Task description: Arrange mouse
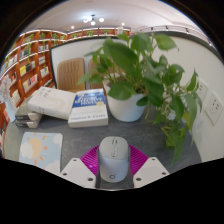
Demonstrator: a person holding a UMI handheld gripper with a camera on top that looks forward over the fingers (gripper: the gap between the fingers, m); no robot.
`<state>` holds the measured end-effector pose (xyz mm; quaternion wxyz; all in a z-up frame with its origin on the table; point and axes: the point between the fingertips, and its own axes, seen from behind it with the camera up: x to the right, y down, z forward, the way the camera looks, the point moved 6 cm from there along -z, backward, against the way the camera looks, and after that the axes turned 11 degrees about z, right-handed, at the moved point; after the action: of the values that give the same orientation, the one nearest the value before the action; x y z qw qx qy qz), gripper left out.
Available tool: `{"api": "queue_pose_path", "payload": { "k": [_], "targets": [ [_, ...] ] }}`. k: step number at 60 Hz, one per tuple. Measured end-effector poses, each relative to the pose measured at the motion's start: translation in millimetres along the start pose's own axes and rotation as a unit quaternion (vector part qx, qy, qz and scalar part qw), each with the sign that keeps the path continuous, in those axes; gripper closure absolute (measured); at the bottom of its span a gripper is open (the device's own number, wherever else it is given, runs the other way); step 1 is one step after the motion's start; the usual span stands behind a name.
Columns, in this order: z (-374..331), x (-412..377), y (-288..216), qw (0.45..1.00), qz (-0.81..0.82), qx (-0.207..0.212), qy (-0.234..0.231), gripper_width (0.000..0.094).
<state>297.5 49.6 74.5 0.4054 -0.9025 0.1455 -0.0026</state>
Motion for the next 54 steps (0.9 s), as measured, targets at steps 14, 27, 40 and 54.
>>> {"api": "queue_pose_path", "payload": {
  "k": [14,27,40,54],
  "targets": [
    [-132,-102,-112,0.988,-0.045,0.15,-0.015,0.0559],
    [-185,-214,-141,0.975,-0.073,0.2,-0.069,0.0563],
    [-106,-275,-43,0.988,-0.082,0.091,-0.099,0.0562],
    [-29,-272,72,0.993,-0.076,-0.018,-0.086,0.0561]
  ]
}}
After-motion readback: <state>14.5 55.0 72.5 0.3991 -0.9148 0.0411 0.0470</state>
